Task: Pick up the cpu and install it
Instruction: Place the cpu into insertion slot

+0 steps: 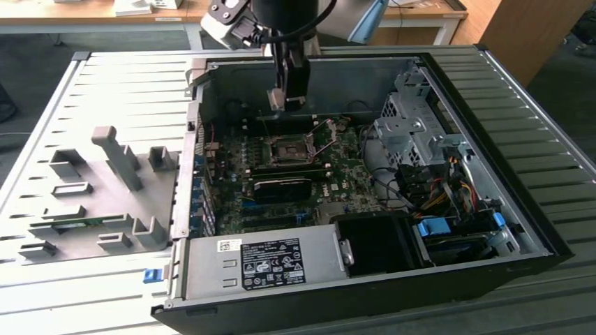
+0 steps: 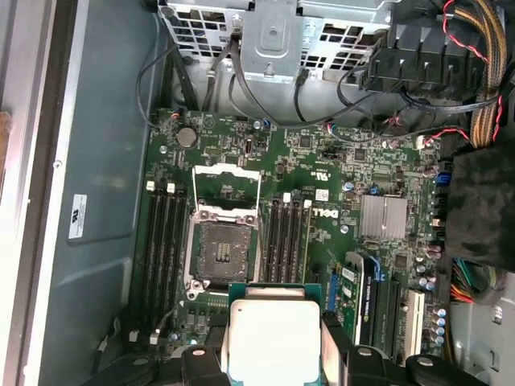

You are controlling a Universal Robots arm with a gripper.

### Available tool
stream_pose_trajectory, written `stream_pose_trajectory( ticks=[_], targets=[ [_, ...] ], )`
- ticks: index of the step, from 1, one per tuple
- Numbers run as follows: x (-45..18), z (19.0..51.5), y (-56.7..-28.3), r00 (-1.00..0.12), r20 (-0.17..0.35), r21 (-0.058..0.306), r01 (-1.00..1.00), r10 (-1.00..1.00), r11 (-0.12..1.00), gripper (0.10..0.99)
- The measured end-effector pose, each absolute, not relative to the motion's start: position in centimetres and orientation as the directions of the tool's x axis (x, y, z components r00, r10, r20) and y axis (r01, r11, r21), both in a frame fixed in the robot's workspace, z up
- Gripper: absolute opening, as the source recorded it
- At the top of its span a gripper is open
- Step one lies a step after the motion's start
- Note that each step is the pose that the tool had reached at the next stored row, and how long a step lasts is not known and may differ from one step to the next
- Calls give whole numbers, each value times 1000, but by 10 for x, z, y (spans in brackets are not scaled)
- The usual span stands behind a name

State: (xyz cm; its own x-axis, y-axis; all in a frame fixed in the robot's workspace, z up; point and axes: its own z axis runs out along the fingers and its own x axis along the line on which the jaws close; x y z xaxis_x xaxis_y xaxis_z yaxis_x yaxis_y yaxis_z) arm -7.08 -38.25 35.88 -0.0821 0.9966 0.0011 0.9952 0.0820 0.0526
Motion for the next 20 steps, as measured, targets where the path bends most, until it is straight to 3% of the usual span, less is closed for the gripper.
stream_pose_trajectory(
  ticks=[20],
  targets=[
    [-71, 353, -382, -82, 1, 53, 995, 997, 82, 541]
  ],
)
